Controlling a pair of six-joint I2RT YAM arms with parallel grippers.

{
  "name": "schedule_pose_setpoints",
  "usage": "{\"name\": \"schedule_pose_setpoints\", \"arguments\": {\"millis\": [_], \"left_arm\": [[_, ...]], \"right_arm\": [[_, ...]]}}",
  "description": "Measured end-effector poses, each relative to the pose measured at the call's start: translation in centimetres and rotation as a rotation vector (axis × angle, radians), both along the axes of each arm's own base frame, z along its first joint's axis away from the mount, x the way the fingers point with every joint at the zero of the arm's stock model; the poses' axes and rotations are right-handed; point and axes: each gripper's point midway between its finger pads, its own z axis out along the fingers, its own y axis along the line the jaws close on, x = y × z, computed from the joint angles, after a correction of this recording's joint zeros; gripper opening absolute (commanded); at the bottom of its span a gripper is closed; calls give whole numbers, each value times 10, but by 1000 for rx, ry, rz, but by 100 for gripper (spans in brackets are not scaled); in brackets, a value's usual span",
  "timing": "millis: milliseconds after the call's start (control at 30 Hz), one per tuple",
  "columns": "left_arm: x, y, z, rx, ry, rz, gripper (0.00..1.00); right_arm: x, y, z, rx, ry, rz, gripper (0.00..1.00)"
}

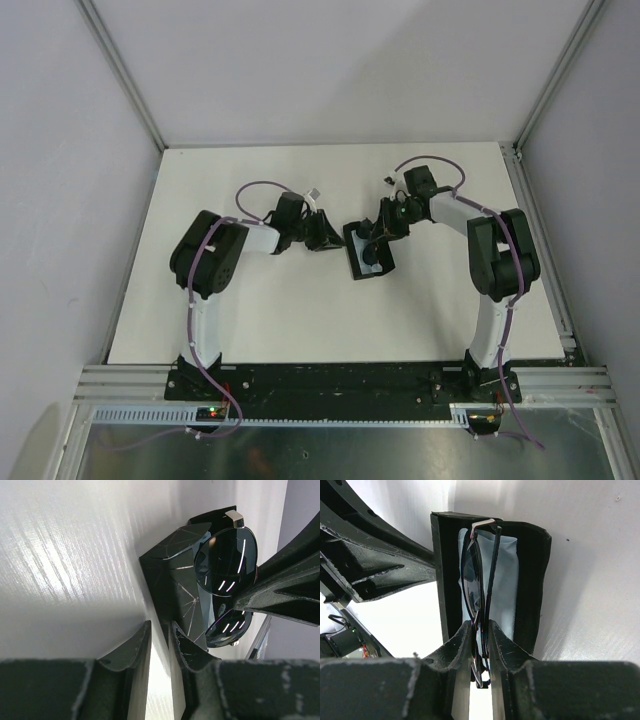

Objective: Organize the sunglasses

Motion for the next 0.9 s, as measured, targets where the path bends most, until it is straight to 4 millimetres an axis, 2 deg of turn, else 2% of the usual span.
{"name": "schedule_pose_setpoints", "arguments": {"millis": [500,900], "left_arm": [[-1,-1,0,2,-4,-5,24],[-1,-1,0,2,-4,-6,23]], "right_arm": [[-2,19,3,44,-11,12,5],[-14,22,-17,64,34,15,5]]}}
